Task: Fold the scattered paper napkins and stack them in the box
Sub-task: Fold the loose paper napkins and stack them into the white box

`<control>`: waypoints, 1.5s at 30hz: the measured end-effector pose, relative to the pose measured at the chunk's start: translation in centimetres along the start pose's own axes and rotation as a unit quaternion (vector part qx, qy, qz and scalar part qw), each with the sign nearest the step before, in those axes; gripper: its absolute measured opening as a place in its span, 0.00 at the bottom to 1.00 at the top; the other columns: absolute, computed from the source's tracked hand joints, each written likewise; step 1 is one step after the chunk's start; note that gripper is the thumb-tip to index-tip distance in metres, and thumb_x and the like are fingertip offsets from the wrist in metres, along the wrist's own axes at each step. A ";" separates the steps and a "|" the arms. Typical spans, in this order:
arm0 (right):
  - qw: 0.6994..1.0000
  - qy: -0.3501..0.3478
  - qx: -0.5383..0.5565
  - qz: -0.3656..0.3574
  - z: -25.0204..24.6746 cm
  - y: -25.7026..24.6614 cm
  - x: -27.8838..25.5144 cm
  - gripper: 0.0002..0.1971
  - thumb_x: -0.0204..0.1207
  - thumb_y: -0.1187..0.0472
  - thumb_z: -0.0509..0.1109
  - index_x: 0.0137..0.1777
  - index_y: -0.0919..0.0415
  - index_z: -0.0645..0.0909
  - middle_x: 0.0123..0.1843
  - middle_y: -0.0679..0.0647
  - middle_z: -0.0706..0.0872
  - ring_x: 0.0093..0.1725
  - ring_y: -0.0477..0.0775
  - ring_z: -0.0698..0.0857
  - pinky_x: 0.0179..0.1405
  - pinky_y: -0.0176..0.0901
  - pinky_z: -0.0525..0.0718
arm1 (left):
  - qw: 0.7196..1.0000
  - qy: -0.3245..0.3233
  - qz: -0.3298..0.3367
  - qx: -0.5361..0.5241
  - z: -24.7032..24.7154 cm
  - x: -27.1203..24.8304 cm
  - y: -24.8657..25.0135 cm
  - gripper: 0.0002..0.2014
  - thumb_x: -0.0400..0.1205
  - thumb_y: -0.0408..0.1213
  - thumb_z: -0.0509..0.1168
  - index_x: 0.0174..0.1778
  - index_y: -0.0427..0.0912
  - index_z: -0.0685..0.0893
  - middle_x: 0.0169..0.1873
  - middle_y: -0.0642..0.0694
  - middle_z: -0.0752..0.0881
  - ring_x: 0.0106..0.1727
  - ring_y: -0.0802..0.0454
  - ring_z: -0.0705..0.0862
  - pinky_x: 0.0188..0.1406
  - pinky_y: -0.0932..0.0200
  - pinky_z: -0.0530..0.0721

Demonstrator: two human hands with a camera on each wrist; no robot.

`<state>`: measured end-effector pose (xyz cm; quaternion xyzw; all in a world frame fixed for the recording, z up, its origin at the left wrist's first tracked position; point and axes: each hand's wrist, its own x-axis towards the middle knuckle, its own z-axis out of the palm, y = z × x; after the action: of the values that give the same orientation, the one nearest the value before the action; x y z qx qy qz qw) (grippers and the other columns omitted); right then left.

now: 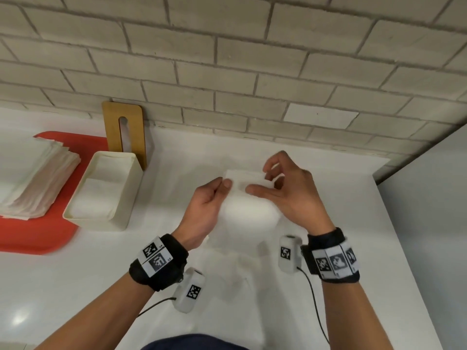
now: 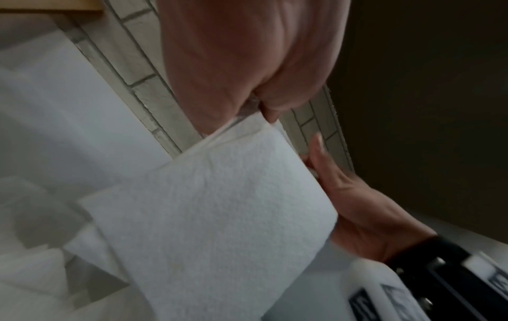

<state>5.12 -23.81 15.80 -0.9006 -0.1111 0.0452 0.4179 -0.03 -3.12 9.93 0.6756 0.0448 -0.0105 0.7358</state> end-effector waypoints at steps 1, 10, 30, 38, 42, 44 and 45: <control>1.000 -0.001 0.009 0.024 0.2 0.8 -0.7 0.28 0.64 0.37 0.90 0.56 0.43 0.81 0.50 0.44 0.90 0.42 0.42 0.89 0.42 0.37 0.88 | 1.000 0.017 0.000 -0.010 -0.1 0.0 0.0 0.19 0.95 0.47 0.61 0.60 0.34 0.88 0.55 0.28 0.92 0.53 0.39 0.88 0.59 0.34 0.87; 0.993 -0.053 0.097 -0.043 0.2 0.5 -7.0 0.08 0.82 0.49 0.80 0.48 0.53 0.93 0.44 0.49 0.92 0.43 0.53 0.87 0.49 0.52 0.87 | 0.997 0.076 -0.014 -0.019 -0.2 0.0 -0.1 0.17 0.97 0.44 0.57 0.54 0.38 0.87 0.50 0.35 0.92 0.51 0.47 0.89 0.58 0.37 0.86; 0.959 0.143 0.241 0.052 12.0 -4.1 -4.1 0.19 0.90 0.39 0.66 0.75 0.44 0.69 0.65 0.46 0.86 0.64 0.47 0.88 0.63 0.48 0.88 | 0.987 0.123 0.006 -0.102 -3.4 -1.7 2.4 0.13 0.94 0.42 0.65 0.73 0.46 0.81 0.67 0.47 0.92 0.69 0.46 0.91 0.74 0.36 0.86; 0.948 0.134 0.290 0.004 22.0 -10.2 -6.7 0.22 0.93 0.61 0.67 0.79 0.48 0.62 0.64 0.45 0.88 0.56 0.46 0.92 0.56 0.38 0.89 | 0.988 0.143 0.054 -0.038 -14.3 -1.9 3.3 0.07 0.95 0.40 0.62 0.66 0.43 0.77 0.63 0.42 0.90 0.65 0.45 0.91 0.66 0.39 0.90; 0.983 0.070 0.161 -0.060 28.2 -13.1 -4.7 0.08 0.93 0.62 0.66 0.67 0.50 0.81 0.57 0.41 0.89 0.47 0.38 0.86 0.52 0.36 0.81 | 0.980 0.170 0.079 0.071 -22.8 0.1 4.6 0.09 0.94 0.39 0.64 0.68 0.44 0.73 0.55 0.48 0.88 0.50 0.68 0.89 0.48 0.63 0.87; 0.986 0.077 0.135 -0.055 31.8 -14.8 -2.2 0.08 0.92 0.65 0.66 0.64 0.55 0.82 0.57 0.45 0.90 0.51 0.41 0.87 0.56 0.30 0.80 | 0.969 0.167 0.082 0.162 -27.2 1.1 4.9 0.17 0.93 0.39 0.66 0.75 0.44 0.71 0.60 0.50 0.86 0.51 0.75 0.86 0.47 0.75 0.83; 0.989 0.080 0.118 -0.047 33.6 -15.5 -0.5 0.09 0.91 0.68 0.66 0.64 0.58 0.83 0.58 0.48 0.90 0.54 0.45 0.88 0.57 0.27 0.79 | 0.961 0.161 0.085 0.207 -29.3 1.6 4.7 0.20 0.92 0.39 0.67 0.78 0.44 0.70 0.64 0.49 0.85 0.57 0.73 0.85 0.53 0.76 0.82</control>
<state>-3.72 10.75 5.92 -0.8392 -0.1137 -0.0336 0.5307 0.38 26.51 12.04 0.8072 0.1016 0.1522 0.5612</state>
